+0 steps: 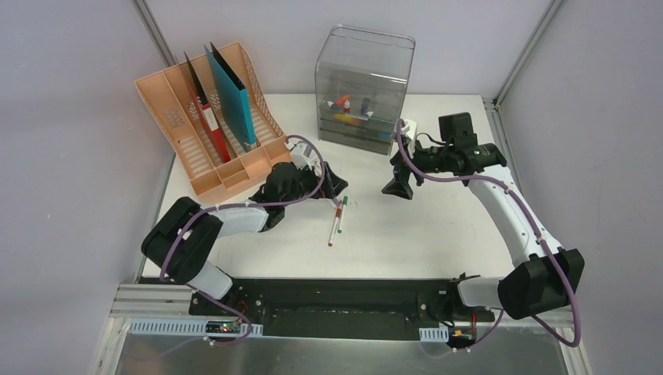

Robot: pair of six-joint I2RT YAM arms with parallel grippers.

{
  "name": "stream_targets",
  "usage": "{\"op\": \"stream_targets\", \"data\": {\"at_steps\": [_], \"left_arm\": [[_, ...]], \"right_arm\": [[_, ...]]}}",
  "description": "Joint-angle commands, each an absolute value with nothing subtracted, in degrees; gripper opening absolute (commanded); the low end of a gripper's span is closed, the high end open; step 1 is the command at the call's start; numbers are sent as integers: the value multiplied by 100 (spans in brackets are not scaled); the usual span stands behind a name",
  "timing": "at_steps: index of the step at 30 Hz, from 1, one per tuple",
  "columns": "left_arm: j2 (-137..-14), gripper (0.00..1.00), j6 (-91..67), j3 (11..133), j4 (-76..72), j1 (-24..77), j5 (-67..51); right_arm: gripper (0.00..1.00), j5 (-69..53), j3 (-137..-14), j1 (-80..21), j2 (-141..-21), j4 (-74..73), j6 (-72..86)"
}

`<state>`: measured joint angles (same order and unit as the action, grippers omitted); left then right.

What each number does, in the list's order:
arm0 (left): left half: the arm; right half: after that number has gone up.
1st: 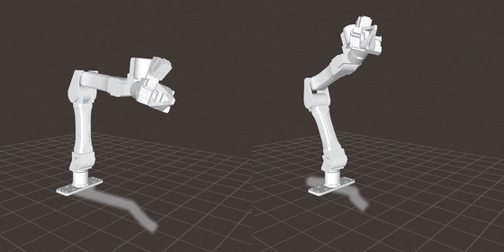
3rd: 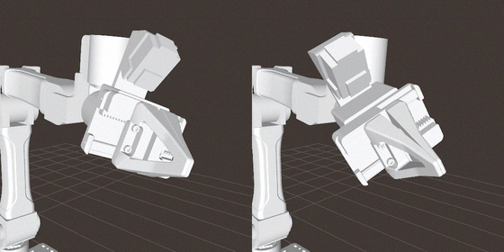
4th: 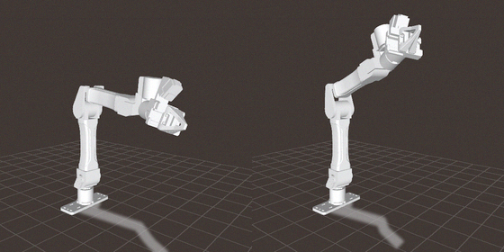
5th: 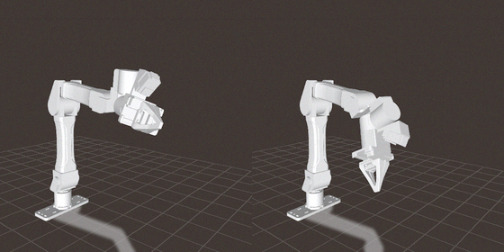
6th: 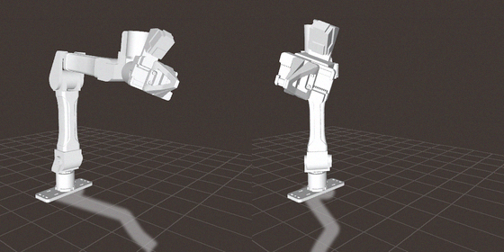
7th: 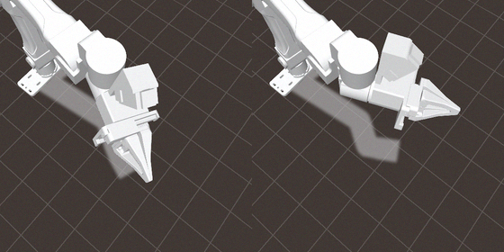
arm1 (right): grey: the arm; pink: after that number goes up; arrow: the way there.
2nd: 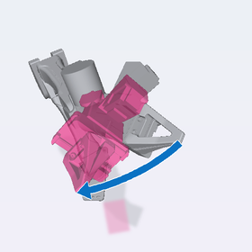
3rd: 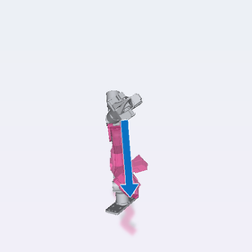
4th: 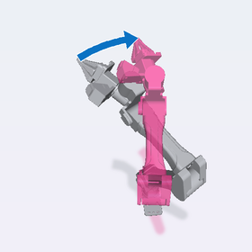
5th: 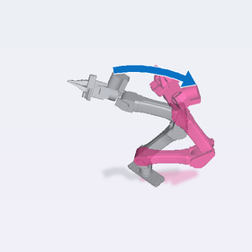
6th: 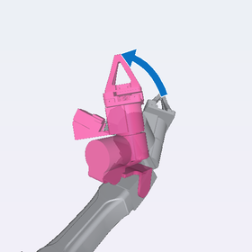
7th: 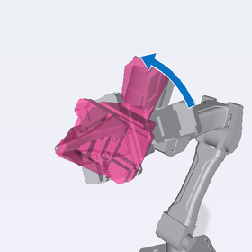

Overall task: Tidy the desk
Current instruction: Open the drawer in the storage box.

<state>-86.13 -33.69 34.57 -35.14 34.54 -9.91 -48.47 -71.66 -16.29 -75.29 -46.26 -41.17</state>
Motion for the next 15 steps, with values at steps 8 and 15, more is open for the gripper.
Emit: {"op": "stream_targets", "data": {"at_steps": [8,15], "left_arm": [[-9961,93,-4668,3703,-6247,2998,-1663],[-10349,90,-4829,4096,-5922,3000,-1046]], "right_arm": [[99,-4995,-7214,-1583,-7489,-4654,-4359],[99,-5053,-7217,-1564,-7524,-4716,-4410]]}}
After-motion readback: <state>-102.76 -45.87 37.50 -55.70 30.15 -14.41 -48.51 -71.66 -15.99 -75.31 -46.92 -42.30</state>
